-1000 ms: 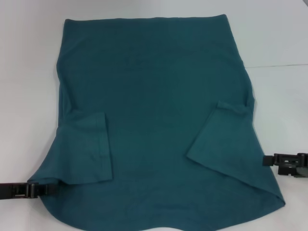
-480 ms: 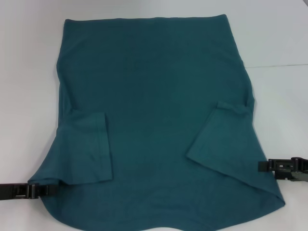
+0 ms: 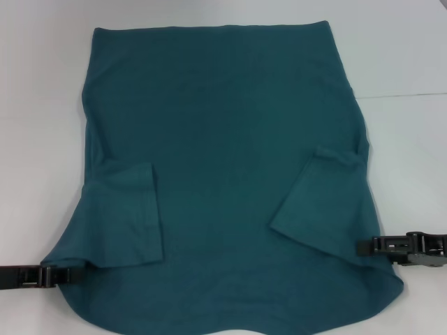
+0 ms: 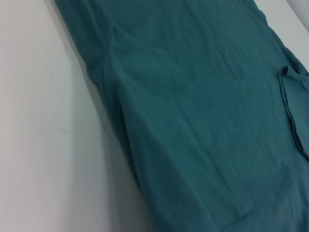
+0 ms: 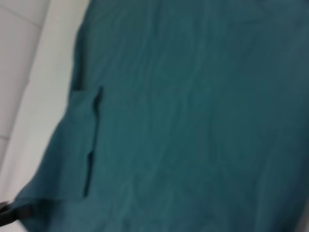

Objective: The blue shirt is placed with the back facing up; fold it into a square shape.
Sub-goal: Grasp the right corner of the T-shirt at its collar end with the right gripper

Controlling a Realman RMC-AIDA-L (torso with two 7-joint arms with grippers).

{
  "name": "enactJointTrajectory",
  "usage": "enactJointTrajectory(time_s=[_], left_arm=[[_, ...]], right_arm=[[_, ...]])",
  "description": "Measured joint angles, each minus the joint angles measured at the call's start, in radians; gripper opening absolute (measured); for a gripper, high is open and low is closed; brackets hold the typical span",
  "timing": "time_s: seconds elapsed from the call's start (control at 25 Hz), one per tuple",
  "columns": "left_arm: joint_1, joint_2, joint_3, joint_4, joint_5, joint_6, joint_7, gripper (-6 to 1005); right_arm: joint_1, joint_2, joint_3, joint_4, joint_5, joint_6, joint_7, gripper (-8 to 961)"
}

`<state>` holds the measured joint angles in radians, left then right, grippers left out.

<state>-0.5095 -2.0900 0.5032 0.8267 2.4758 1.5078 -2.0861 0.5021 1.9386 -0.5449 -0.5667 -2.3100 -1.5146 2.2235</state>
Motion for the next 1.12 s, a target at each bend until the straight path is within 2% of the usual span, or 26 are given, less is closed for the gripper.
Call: enactJointTrajectory(time_s=[0.32,0.88,1.12], left_arm=[[0.0,0.001,0.0,-0.001,0.0,-0.009,0.0,17],[0.0,-0.001,0.0,-0.002,-0.013,-0.013,0.0,16],[0.0,-0.001,0.0,-0.002,-0.019,-0.022,0.0,17]], right_arm=[[0.01,0.001,-0.005,-0.003,0.005,-0.068,0.0,921],[0.012,-0.007,-0.031,0.006,-0.029,-0.075,0.038,920],[0.021,0.004,-0.052,0.013,-0.029,-0.081,0.049,918]])
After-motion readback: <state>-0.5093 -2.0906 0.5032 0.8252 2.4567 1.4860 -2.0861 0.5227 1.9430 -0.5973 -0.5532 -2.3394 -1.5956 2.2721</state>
